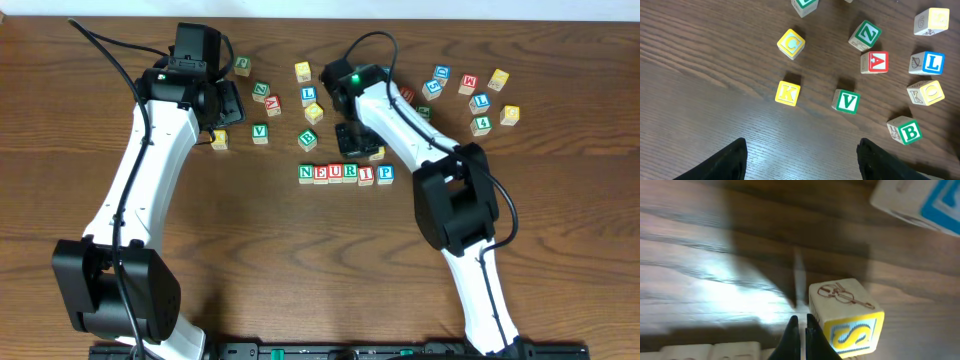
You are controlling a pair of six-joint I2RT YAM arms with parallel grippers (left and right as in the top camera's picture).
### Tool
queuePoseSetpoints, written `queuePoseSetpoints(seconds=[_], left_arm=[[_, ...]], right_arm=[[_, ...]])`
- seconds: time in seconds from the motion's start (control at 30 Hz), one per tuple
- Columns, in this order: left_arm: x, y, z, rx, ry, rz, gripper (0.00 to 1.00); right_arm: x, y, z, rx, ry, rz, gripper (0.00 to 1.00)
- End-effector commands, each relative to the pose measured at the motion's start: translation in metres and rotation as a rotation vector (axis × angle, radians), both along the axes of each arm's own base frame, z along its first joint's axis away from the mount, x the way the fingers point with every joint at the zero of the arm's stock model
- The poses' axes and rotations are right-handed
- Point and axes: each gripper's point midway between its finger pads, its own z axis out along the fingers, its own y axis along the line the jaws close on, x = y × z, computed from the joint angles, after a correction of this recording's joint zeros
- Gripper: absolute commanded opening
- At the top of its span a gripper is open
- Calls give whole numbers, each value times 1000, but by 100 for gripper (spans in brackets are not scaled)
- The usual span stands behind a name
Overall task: Spell out NEURIPS
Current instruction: 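Close the right gripper on the yellow S block and lift it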
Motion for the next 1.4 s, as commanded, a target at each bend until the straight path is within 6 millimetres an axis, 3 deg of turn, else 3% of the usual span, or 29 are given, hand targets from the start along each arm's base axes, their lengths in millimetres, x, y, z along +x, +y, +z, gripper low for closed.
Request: queuePoseSetpoints(seconds=[0.0,0.43,0.57,0.67,0.87,0.93,1.1,1.27,1.37], left_arm=[[3,1,0,4,2,-8,69],[3,1,0,4,2,-8,69],[3,1,0,4,2,-8,69],[3,1,0,4,2,-8,70],[3,1,0,4,2,-8,69],[3,1,0,4,2,-8,69],[3,1,0,4,2,-8,69],[3,1,0,4,2,-8,69],[3,1,0,4,2,-9,69]], right_arm=[[6,-10,5,-9,-9,-36,1],[5,-46,7,-35,52,-56,1],[-2,-47,11,-1,94,-22,1],[-3,-44,22,52,99,-17,1],[8,-45,65,111,-11,-71,2],[11,-50,75,121,-39,-121,8],[15,-71,76,125,-54,-375,41],[20,-77,65,152,-41,-561,46],[22,-72,59,167,-36,-620,55]])
